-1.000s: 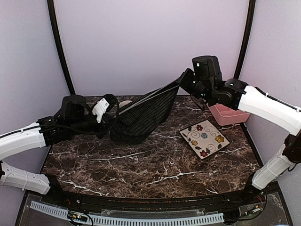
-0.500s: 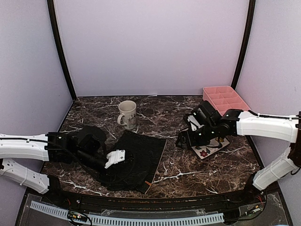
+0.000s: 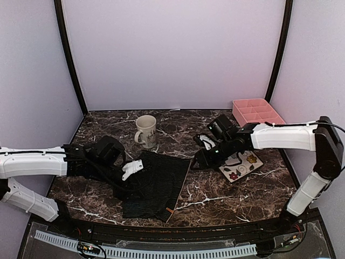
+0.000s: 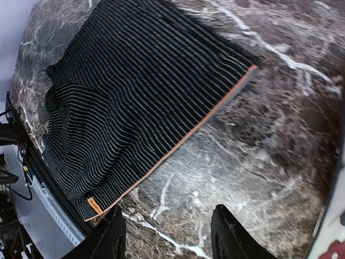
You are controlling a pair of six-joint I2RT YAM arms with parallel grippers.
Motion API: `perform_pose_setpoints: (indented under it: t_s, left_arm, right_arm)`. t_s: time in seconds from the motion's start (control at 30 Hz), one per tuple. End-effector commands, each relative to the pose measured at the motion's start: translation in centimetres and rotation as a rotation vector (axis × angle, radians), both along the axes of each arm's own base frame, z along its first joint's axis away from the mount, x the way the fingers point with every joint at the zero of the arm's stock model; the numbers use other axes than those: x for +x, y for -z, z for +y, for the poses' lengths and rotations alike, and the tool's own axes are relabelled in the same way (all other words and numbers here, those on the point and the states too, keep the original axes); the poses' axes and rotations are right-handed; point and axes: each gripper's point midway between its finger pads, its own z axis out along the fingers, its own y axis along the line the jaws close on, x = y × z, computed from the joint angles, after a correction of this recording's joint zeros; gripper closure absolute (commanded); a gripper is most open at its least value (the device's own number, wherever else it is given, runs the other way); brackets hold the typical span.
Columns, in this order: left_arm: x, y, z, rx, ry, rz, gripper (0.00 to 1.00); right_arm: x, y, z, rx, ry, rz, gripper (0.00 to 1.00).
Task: Roll the underwear
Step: Flatten out the underwear at the center of the board, then move the underwear to the center of the board.
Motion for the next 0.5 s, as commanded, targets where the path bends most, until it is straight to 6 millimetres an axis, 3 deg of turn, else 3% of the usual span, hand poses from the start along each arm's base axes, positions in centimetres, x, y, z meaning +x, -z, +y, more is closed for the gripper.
perform_pose_setpoints:
  t_s: [0.0,0.23,0.33,0.47]
  left_arm:
    - [-0.3,-0.4,0.3,0.026,0.08,-0.04,0.42]
    - [-0.2,3.9,2.5,0.252,0.19,-0.051,0.49]
    - [0.0,3.4,1.9,0.221,0.183,-0.055,0.51]
    - [-0.2,1.9,0.9,0.113,0.181,-0.094,0.5]
  right_arm:
    - [-1.1,-0.3,4.6,0.127,-0.158,0.014,0.5]
    - [0.4,3.3,8.0,0.084,-0.204,0.034,0.56]
    - [1.6,5.4,8.0,0.018,-0.19,0.035,0.59]
    - [4.3,8.6,5.9,-0.081,-0.121,0.051,0.63]
